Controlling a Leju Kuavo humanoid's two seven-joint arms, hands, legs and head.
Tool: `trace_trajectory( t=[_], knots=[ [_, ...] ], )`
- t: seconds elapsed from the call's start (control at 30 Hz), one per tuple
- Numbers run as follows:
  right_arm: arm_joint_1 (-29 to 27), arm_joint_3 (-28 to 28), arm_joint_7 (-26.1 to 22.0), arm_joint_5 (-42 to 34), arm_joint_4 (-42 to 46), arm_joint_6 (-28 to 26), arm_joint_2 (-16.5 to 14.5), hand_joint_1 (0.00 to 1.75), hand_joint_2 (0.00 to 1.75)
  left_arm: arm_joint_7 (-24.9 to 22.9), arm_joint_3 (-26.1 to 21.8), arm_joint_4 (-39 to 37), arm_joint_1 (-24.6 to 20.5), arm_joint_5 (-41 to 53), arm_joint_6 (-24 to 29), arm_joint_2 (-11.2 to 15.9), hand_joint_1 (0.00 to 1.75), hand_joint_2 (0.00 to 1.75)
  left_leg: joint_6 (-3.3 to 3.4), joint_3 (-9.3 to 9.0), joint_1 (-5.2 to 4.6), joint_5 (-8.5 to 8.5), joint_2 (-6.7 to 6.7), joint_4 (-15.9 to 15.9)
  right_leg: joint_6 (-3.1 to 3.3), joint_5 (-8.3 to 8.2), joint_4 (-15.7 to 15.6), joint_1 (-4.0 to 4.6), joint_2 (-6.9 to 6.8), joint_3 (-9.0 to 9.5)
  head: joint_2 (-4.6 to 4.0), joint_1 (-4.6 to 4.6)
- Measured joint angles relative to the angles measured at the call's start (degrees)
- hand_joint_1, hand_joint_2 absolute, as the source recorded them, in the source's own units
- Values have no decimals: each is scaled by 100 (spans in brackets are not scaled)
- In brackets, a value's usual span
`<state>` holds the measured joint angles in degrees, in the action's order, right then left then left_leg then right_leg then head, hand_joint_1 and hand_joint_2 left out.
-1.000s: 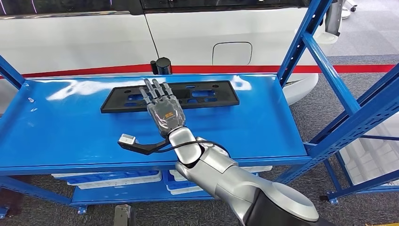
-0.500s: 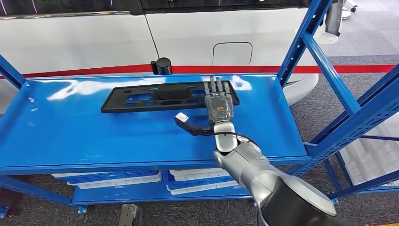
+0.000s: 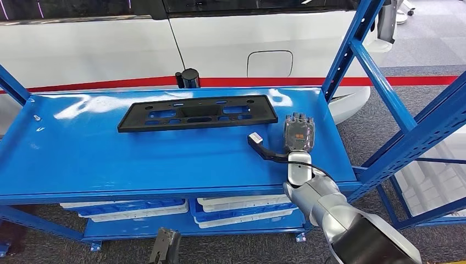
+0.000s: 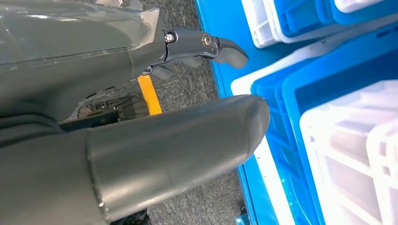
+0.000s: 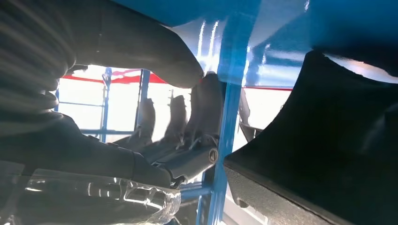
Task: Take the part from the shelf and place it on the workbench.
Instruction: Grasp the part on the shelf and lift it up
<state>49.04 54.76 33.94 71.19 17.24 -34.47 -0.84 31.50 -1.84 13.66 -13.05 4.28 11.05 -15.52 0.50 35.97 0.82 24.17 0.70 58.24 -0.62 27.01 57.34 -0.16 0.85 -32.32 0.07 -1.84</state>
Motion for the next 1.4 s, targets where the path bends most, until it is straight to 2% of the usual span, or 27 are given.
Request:
trace_trajectory(
  t=[0.03,0.1,0.17,0.23,0.37,0.53,0.9,1.07,1.2,1.4],
  knots=[
    [-31,-94,-9,141,43,1,13,175,175,-7,10,0,-2,4,-10,-6,0,0,0,-2,0,0,-1,0,0,0,0,0,0,2,0,0],
    [-96,-298,-25,410,138,4,31,162,175,-22,21,0,-4,14,-19,-19,0,0,0,-4,1,0,-2,0,0,0,0,0,0,6,0,1],
    [-155,-506,-44,660,227,9,42,75,175,-40,28,0,-5,34,-22,-28,0,0,0,-5,0,0,-3,0,0,0,0,0,0,7,0,0],
    [-215,-713,-74,944,319,13,49,0,175,-63,53,0,-8,61,-24,-31,0,0,0,-5,-1,0,-3,0,0,0,0,0,0,8,1,0],
    [-388,-1221,-162,1576,594,3,57,0,175,-116,133,0,-14,125,-28,-43,0,0,0,-5,-2,0,-2,0,0,0,0,-1,0,9,0,1],
    [-611,-1629,-181,1668,1058,-12,80,0,175,-155,203,0,-13,202,-19,-78,0,0,1,-7,-2,0,-8,0,0,0,0,-1,0,9,0,0],
    [-1085,-1453,127,1671,2138,244,262,0,175,-97,313,0,73,255,46,-204,0,0,1,-8,-1,1,-12,0,0,0,0,0,1,9,0,0],
    [-1179,-1337,-22,1672,2330,312,318,0,175,-53,368,-2,131,256,39,-255,0,0,2,-7,-2,2,-13,-1,0,1,0,0,3,10,0,-1],
    [-1163,-1308,-331,1672,2276,238,189,0,175,-37,398,-2,153,220,62,-266,0,0,2,-8,-1,3,-15,-2,0,1,0,1,8,11,1,0],
    [-968,-1317,-823,1672,1807,64,-309,0,175,-370,400,-3,161,136,0,-266,0,0,1,-12,6,2,-20,-2,0,1,1,8,13,12,0,0]
  ],
)
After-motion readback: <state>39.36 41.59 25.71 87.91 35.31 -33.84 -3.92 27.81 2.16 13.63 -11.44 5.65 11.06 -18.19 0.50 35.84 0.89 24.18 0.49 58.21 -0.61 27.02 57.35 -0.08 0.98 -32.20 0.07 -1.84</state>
